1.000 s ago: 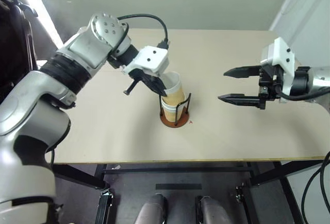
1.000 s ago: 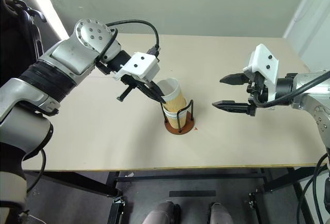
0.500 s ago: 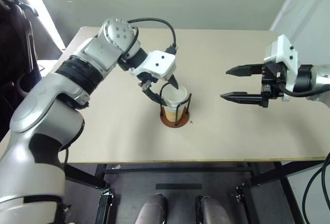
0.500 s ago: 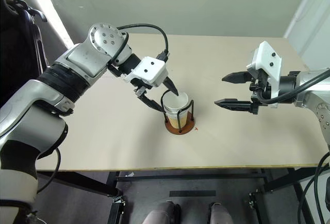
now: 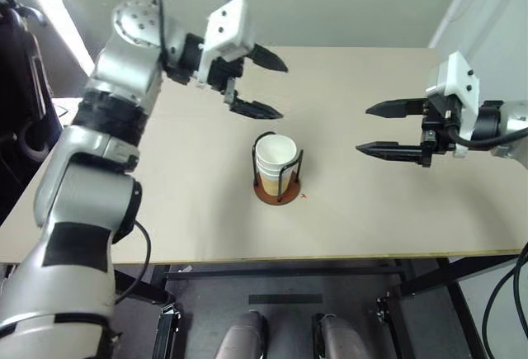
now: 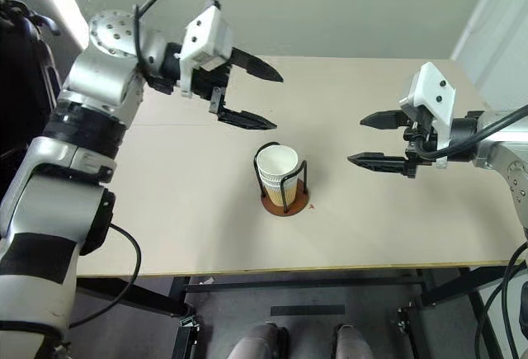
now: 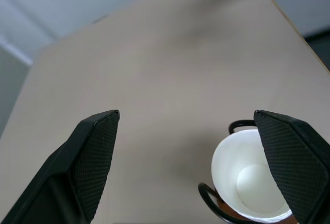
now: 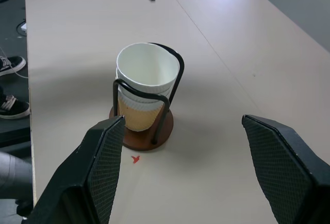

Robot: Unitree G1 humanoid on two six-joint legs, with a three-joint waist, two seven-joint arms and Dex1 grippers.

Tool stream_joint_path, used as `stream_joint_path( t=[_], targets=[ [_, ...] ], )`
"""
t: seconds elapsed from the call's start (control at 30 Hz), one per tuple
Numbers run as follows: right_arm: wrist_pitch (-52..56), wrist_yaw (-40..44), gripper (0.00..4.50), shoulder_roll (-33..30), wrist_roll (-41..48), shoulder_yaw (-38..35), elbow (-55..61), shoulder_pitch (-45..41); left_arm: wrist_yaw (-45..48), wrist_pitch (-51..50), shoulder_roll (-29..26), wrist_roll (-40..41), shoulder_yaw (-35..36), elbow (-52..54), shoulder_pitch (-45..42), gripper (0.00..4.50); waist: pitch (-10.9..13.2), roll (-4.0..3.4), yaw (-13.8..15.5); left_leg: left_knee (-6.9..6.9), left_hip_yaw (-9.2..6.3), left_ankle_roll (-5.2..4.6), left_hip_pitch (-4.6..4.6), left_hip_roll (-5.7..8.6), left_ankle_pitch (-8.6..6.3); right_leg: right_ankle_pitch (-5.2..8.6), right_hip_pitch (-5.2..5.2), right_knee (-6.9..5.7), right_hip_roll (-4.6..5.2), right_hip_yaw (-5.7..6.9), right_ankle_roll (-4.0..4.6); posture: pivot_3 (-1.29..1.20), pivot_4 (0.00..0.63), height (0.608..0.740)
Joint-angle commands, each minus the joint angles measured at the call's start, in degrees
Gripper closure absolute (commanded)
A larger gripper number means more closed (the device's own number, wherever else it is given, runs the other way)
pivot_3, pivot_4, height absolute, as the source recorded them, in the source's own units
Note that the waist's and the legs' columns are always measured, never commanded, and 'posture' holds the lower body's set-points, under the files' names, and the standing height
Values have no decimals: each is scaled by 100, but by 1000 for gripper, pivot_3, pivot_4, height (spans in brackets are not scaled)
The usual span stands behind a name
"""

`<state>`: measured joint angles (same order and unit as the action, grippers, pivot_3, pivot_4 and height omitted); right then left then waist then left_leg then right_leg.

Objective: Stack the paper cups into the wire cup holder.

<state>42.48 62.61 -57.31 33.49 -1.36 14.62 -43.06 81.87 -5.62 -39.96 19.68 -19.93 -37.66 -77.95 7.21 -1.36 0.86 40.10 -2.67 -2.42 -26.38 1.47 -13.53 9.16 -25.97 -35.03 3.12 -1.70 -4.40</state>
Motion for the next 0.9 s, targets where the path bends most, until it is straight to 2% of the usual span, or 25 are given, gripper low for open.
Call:
stream_joint_path(
  t=[0.03,0.23,0.4,0.47,0.73,0.9],
  targets=[
    [-174,139,836,2,-76,-33,-131,-148,-480,-846,-273,230,735,1088,587,29,0,0,-10,-3,2,0,1,-3,1,0,-1,1,-1,1,0,0,150,740],
    [-385,395,836,97,-266,139,-594,-219,-1281,-1955,-528,477,1615,2521,1863,29,0,0,-12,3,1,4,8,-10,22,3,5,-5,0,2,8,0,150,740],
    [-592,476,836,288,-534,277,-1208,-339,-2077,-2439,-532,655,2437,3081,2638,29,0,1,-16,0,1,6,34,-9,27,11,26,-11,0,0,38,0,150,740],
    [-676,496,836,367,-617,276,-1389,-366,-2401,-2526,-463,688,2676,3198,2812,29,0,1,-17,-2,-1,11,41,-9,31,21,28,-14,0,0,72,0,150,740],
    [-1140,162,836,936,-1069,224,-2322,-606,-3690,-2706,-172,737,3413,3677,3333,29,0,1,-24,-8,-4,14,51,-8,67,-7,31,-25,0,1,97,0,150,740],
    [-1318,-39,836,1088,-1260,157,-2610,-578,-4174,-2662,7,642,3460,3823,3388,29,0,1,-22,-9,-8,6,53,-7,83,-27,35,-27,0,2,111,0,150,740]
  ],
)
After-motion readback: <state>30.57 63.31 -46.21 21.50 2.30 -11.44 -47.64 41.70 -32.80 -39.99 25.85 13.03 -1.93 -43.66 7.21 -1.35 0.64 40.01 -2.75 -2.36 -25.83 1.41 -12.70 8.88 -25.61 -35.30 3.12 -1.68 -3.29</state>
